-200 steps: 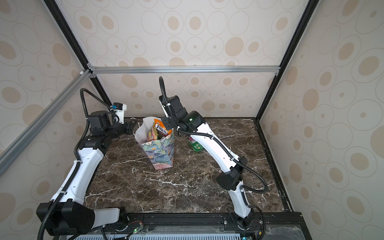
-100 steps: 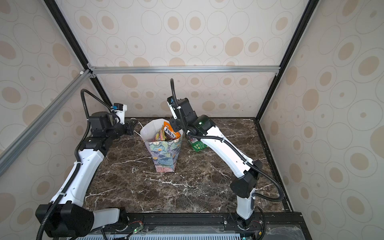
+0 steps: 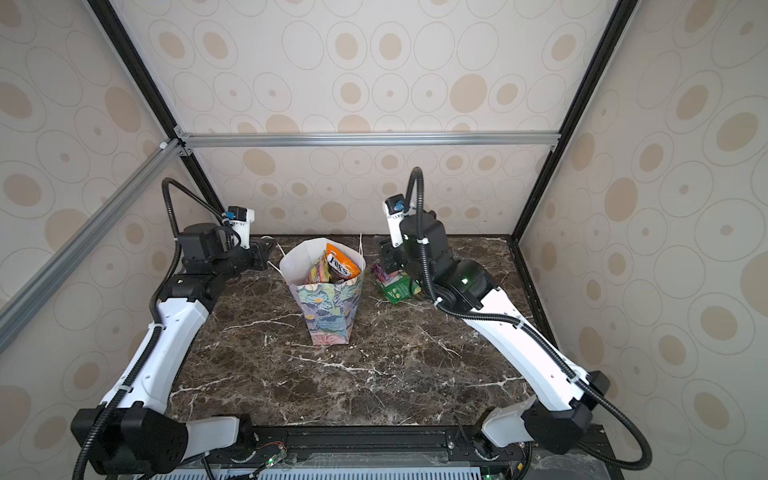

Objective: Place the snacks into the paper bag
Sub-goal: 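Swing the right gripper out and lower it over the green Spring Tea packet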

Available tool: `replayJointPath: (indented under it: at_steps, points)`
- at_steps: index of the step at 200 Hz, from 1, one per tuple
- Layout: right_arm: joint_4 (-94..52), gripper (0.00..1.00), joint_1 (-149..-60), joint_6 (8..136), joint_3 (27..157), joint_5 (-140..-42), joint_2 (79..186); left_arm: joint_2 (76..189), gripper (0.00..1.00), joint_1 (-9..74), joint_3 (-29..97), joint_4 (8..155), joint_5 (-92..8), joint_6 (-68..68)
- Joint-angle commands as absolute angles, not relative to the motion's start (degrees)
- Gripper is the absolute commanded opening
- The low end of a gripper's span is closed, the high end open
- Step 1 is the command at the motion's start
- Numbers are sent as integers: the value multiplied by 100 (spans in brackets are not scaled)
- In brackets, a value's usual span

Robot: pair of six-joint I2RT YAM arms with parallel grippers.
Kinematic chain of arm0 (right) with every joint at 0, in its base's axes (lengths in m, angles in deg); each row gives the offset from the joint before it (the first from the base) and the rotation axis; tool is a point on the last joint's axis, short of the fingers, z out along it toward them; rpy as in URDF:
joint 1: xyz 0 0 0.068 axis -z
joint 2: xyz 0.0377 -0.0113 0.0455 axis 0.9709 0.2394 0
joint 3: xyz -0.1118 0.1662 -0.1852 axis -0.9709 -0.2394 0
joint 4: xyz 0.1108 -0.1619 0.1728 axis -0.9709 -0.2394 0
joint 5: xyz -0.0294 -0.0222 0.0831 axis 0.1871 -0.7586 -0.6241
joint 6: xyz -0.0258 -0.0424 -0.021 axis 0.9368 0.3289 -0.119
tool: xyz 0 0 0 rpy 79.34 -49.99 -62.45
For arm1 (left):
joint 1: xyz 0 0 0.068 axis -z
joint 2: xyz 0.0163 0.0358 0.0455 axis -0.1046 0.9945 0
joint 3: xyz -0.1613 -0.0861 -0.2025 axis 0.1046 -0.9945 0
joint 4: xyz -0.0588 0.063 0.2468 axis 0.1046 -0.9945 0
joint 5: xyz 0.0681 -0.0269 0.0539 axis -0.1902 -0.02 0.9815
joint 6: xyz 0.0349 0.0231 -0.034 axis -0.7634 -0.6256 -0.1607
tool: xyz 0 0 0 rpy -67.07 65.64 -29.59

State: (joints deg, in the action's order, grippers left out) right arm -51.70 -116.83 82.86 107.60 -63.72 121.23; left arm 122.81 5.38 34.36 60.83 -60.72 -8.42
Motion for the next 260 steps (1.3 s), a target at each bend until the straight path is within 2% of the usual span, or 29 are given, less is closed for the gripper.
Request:
replayJointPath:
  at_steps: [1, 29, 72, 135, 193, 260]
  points:
    - [-4897, 57, -11041, 7446, 9978, -6655, 11680, 12083, 0, 537, 3748, 6363, -6012, -872]
    - [-4803, 57, -10304, 6938, 9224, -7359, 11424, 12136, 0, 543, 3782, 6325, -6009, -861]
    - [-4809, 58, -9762, 6705, 8631, -7768, 11591, 12146, 0, 539, 3822, 6267, -6011, -878]
    - [-3733, 63, -9241, 6492, 7634, -8817, 12040, 12150, 0, 539, 3827, 6275, -6014, -872]
    - [-3076, 64, -8936, 6291, 7332, -9165, 12645, 12145, 0, 539, 3826, 6267, -6018, -876]
    - [-3035, 65, -8622, 6403, 7531, -9440, 13620, 12128, 1, 539, 3827, 6275, -6041, -876]
